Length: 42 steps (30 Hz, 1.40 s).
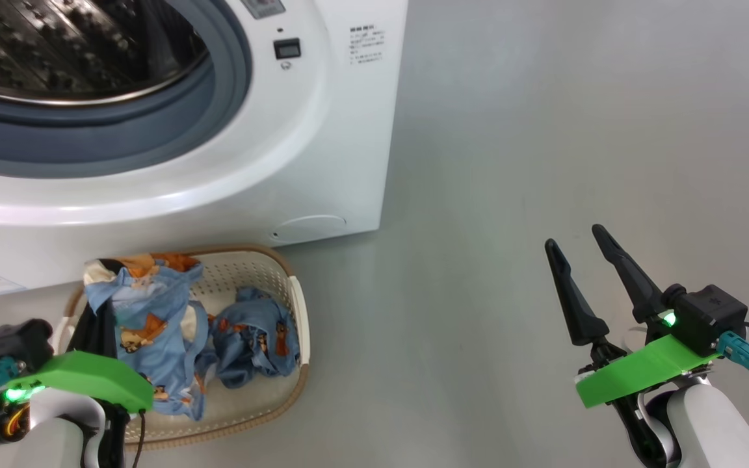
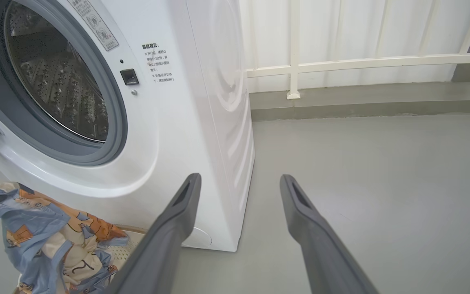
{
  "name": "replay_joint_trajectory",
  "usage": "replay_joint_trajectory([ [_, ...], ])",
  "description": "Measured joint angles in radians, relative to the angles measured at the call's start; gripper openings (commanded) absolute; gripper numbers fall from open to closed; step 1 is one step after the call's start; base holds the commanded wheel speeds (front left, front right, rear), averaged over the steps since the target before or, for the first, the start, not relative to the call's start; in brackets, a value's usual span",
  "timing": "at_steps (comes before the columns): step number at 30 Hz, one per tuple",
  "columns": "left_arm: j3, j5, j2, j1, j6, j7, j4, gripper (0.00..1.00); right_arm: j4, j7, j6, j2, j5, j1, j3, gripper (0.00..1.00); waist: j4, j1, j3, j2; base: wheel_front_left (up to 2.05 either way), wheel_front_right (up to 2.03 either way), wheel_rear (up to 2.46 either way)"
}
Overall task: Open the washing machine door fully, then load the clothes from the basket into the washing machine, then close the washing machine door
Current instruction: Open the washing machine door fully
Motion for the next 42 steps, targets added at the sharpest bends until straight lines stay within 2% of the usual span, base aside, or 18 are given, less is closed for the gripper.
replay_joint_trajectory([
  [12,0.037,0.081,-0.024,0.126,0.000,0.000,-0.195,0.00,0.000,0.000,0.000,-0.009,0.000,0.071,-0.025,1.00,0.031,0.0000,-0.081,0.0000,0.00,0.00,0.00],
  [29,0.122,0.123,-0.069,0.302,0.000,0.000,-0.435,0.00,0.001,0.000,0.000,-0.020,0.003,0.141,-0.050,1.00,0.062,0.0000,-0.154,0.0000,0.00,0.00,0.00],
  [33,0.134,0.132,-0.092,0.333,0.000,-0.003,-0.473,0.00,0.000,0.000,0.000,-0.020,0.003,0.142,-0.054,1.00,0.064,0.0000,-0.155,0.0000,0.00,0.00,0.00],
  [42,0.150,0.134,-0.103,0.337,0.000,-0.003,-0.506,0.00,-0.002,0.000,0.000,-0.020,0.003,0.142,-0.056,1.00,0.064,0.0000,-0.150,0.0000,0.00,0.00,0.00],
])
